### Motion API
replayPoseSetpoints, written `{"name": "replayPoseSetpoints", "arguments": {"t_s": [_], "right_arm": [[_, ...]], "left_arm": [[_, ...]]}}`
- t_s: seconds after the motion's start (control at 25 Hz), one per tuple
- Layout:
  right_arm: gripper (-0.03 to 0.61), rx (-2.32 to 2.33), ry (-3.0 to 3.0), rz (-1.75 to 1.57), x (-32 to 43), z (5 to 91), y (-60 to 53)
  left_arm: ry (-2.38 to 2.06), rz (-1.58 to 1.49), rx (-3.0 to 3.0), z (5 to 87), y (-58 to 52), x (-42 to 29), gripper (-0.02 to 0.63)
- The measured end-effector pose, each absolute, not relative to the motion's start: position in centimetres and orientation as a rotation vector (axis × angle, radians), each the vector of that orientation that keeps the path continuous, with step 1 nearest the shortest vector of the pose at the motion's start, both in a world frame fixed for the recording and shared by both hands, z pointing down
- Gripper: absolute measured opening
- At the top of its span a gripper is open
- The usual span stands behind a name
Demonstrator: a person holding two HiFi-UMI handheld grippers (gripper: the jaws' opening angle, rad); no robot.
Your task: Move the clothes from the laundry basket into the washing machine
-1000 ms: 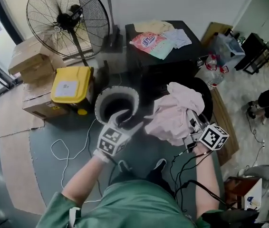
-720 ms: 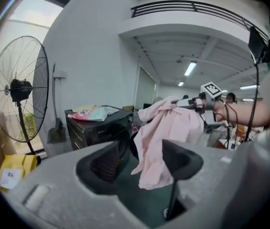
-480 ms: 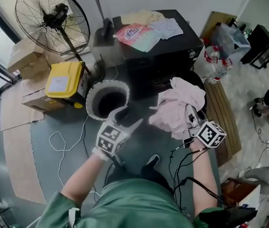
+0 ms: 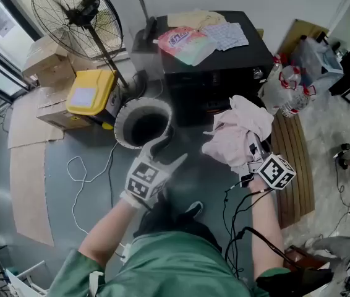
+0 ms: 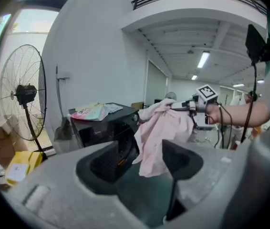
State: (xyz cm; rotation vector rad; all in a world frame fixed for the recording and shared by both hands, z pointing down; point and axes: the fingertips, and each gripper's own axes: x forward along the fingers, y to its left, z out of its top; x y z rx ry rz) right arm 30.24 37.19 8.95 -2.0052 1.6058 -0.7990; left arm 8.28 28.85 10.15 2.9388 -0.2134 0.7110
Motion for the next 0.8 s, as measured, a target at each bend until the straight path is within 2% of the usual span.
{"name": "replayPoseSetpoints", "arguments": {"t_s": [0.8], "right_arm": [[0.029,-1.974,1.52,-0.882,36.1,16.8,25.5]], "left_arm": [[-0.167,0.685,2.848,16.3,18.9,14.6,0.287]]}}
